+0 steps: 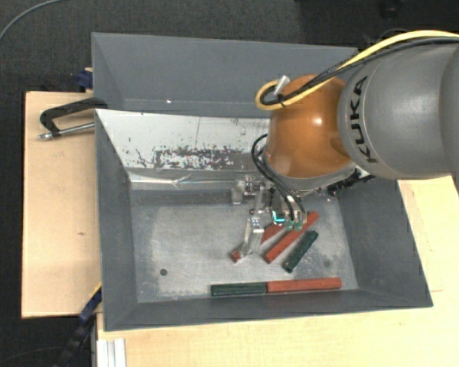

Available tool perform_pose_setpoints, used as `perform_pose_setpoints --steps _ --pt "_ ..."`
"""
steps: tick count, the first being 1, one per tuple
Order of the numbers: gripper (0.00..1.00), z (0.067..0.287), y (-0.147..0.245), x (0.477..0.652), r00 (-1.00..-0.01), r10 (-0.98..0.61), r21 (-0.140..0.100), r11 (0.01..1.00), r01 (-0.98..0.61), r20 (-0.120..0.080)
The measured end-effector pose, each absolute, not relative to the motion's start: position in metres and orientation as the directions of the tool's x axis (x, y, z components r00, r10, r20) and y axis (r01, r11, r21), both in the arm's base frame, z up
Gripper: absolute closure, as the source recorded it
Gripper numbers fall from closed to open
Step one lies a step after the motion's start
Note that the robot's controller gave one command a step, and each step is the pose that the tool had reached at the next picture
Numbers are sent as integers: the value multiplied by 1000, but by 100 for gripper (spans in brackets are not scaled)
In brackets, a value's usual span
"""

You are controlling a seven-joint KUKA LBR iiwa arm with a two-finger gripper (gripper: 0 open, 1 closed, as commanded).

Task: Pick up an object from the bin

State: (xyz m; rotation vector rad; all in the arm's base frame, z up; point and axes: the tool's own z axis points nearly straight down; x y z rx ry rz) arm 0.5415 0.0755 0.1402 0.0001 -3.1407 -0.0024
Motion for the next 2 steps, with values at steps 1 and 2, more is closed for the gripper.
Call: perform_pose_setpoints --steps 1,2 --pt "0 67 33 521 -999 -52 -1 999 -52 8" --pt "100 71 36 524 -999 -53 1 999 -53 -1"
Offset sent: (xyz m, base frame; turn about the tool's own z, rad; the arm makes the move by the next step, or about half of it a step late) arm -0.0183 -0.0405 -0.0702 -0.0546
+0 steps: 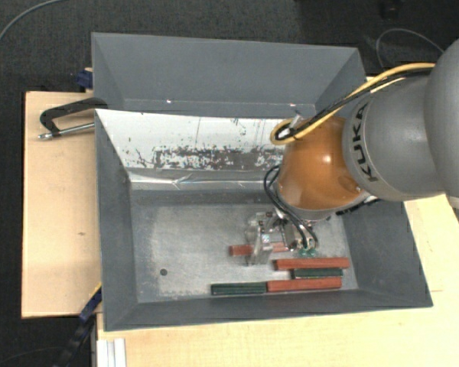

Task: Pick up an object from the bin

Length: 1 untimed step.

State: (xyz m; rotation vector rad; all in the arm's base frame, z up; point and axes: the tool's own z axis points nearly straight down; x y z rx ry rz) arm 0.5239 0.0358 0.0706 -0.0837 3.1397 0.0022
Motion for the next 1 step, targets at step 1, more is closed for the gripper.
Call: perform_pose_setpoints --steps 1 --pt "100 81 -7 500 -866 -501 0 866 -501 1"
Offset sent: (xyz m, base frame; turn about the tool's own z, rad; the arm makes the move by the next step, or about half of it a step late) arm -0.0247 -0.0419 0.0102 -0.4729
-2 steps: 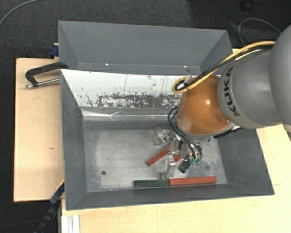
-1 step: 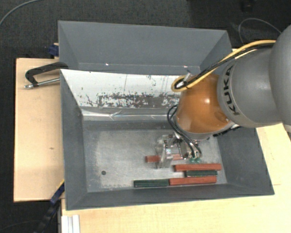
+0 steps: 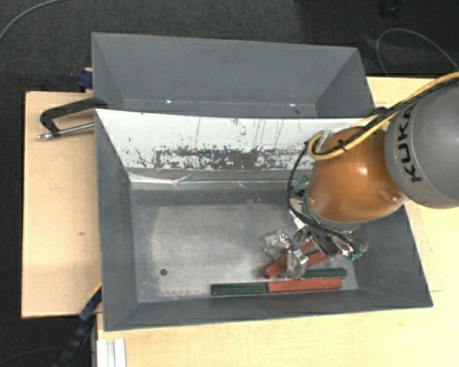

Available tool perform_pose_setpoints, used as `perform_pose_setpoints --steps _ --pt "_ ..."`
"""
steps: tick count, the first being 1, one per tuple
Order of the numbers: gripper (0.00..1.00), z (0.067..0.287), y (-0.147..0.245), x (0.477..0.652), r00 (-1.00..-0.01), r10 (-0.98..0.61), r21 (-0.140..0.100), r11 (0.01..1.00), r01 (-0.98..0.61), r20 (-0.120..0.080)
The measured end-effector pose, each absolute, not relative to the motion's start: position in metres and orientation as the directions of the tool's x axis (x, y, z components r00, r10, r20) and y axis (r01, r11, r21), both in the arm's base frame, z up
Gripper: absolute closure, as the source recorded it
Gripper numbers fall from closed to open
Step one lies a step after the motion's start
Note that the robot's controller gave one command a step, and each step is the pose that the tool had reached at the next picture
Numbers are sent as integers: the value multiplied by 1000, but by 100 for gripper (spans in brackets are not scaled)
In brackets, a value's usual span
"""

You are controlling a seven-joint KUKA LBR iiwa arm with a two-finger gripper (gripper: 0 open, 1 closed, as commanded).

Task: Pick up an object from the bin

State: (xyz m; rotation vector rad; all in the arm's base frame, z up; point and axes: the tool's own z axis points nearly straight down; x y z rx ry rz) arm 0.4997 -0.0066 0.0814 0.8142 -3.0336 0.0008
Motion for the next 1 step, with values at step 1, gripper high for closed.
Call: perform_pose_setpoints --steps 1 --pt "100 212 26 514 -782 -623 -1 782 -623 -6"
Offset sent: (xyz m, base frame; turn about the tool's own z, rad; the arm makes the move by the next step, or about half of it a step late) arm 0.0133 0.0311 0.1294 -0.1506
